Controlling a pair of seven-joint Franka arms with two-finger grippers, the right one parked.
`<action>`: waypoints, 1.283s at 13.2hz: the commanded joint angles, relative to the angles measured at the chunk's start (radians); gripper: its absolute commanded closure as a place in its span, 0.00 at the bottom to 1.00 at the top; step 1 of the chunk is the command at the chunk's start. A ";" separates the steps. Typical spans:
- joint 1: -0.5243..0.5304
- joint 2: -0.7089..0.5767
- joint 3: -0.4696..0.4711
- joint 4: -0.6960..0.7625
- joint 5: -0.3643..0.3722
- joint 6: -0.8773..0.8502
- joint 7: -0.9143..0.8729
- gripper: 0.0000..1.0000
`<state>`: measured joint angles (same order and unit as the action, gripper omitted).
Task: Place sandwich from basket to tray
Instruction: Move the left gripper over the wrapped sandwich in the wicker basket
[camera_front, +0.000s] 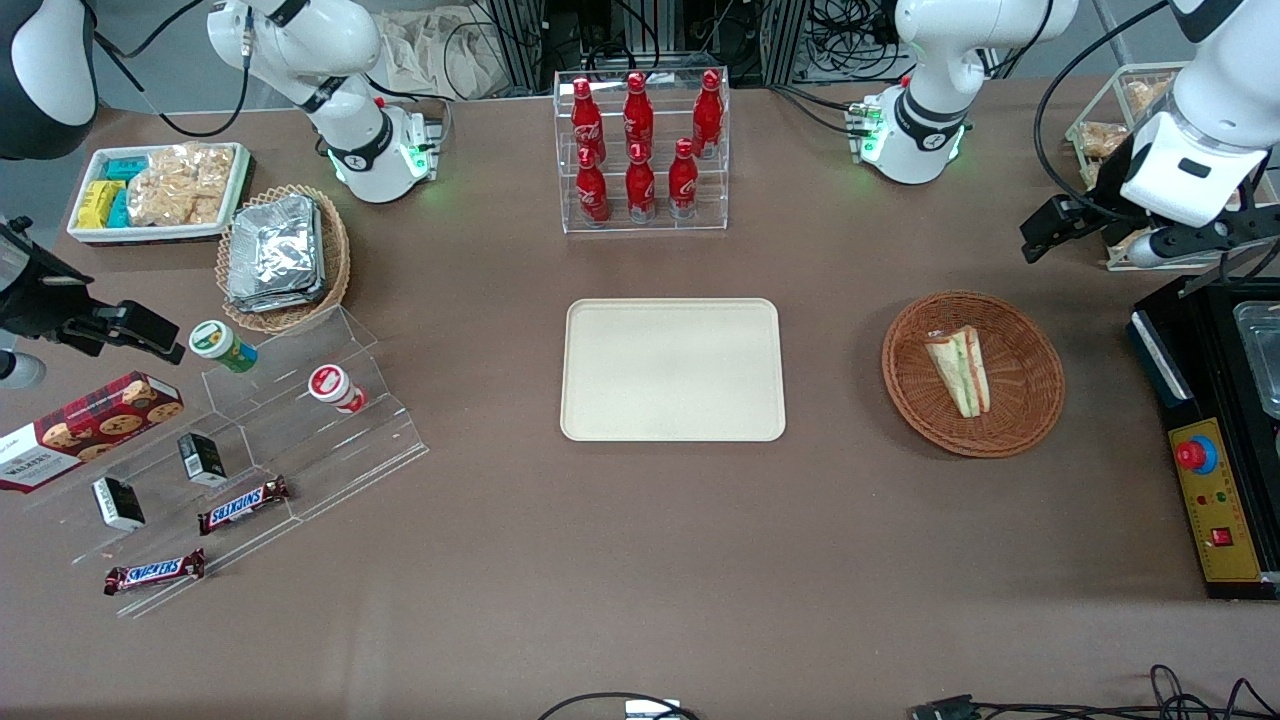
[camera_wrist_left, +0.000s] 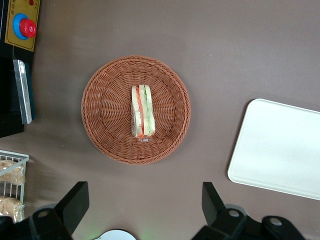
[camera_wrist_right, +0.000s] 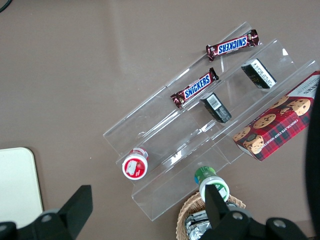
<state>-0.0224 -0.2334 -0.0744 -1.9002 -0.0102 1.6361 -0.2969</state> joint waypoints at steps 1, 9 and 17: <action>-0.008 0.032 0.019 -0.011 0.024 0.017 -0.021 0.00; -0.010 0.198 0.064 -0.329 0.067 0.482 -0.024 0.00; -0.022 0.362 0.064 -0.434 0.067 0.724 -0.027 0.00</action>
<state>-0.0358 0.0996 -0.0138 -2.3059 0.0383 2.3024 -0.3036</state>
